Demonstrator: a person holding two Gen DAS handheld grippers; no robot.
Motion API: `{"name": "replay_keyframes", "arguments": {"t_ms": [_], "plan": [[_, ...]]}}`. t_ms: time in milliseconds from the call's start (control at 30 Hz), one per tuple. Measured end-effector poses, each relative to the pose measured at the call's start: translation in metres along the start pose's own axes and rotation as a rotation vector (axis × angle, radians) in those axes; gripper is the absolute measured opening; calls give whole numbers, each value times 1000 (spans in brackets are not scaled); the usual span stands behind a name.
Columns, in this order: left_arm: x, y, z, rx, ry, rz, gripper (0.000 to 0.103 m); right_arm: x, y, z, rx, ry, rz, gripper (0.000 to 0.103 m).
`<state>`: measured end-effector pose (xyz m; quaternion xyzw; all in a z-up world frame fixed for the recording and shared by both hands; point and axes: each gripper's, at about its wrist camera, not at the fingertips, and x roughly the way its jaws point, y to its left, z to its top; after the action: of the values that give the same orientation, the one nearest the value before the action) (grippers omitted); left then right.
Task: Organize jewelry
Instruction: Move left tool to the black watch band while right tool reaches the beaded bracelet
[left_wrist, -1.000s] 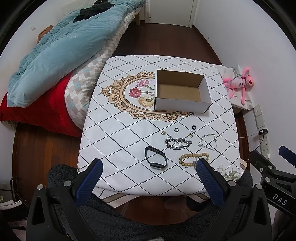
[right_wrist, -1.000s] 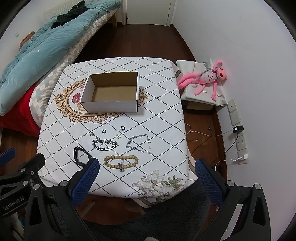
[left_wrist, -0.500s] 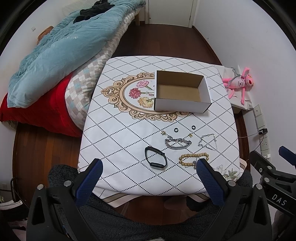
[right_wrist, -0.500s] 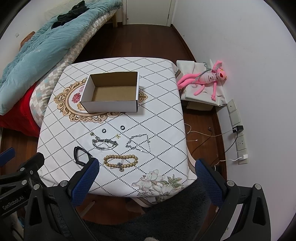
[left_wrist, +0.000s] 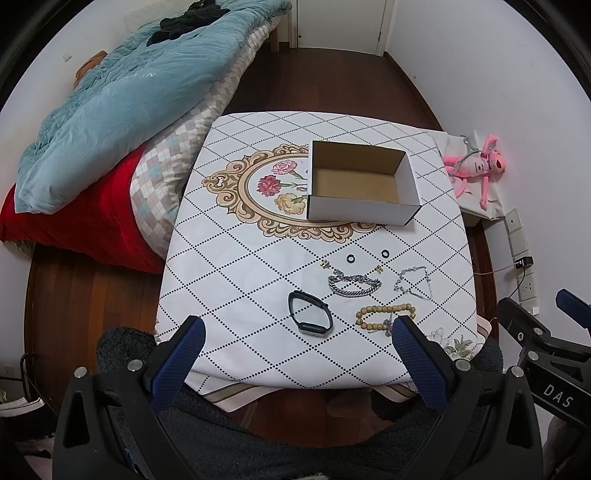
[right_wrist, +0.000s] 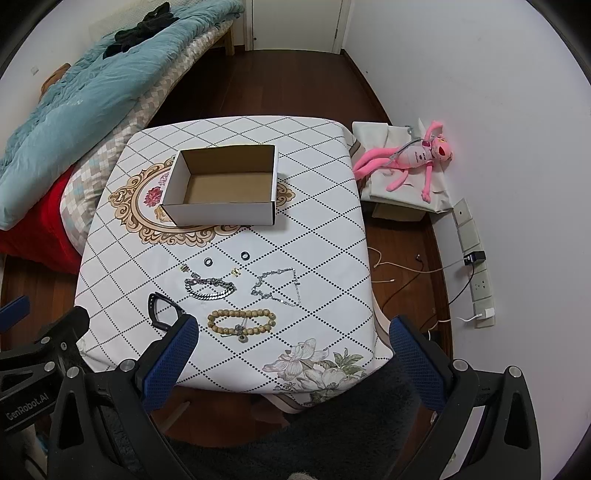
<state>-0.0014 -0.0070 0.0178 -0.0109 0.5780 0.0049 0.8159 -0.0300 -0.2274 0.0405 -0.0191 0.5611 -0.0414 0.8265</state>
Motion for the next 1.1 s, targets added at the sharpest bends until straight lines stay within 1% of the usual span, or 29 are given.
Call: {"name": "replay_keyframes", "arguments": {"t_ms": [300, 400, 500, 533, 633, 733, 767, 800, 833, 933, 1000, 1100], "plan": [[-1, -1, 3, 0, 0, -2, 103, -2, 0, 0, 10, -6, 0, 103], [8, 1, 10, -9, -16, 17, 103, 6, -6, 2, 41, 3, 0, 103], [28, 5, 16, -8, -31, 60, 103, 25, -13, 6, 80, 28, -6, 103], [40, 6, 20, -5, -23, 74, 103, 34, -15, 7, 89, 42, -12, 103], [66, 9, 19, -3, 10, 83, 103, 67, -20, 8, 112, 96, -2, 103], [93, 12, 18, 1, 52, 77, 103, 104, -18, 7, 117, 159, 16, 98], [103, 13, 17, 5, 72, 67, 101, 117, -19, 4, 116, 176, 17, 95], [110, 13, 15, 6, 84, 61, 95, 127, -17, 3, 115, 193, 21, 93], [118, 14, 12, 8, 100, 64, 92, 138, -16, 0, 115, 210, 23, 91], [142, 20, 4, -5, 164, 42, 87, 167, -11, -8, 119, 262, 35, 86], [157, 26, -2, -22, 202, 34, 85, 182, -9, -13, 123, 283, 45, 81], [171, 31, -8, -50, 224, 16, 85, 202, -6, -21, 132, 317, 62, 74]]}}
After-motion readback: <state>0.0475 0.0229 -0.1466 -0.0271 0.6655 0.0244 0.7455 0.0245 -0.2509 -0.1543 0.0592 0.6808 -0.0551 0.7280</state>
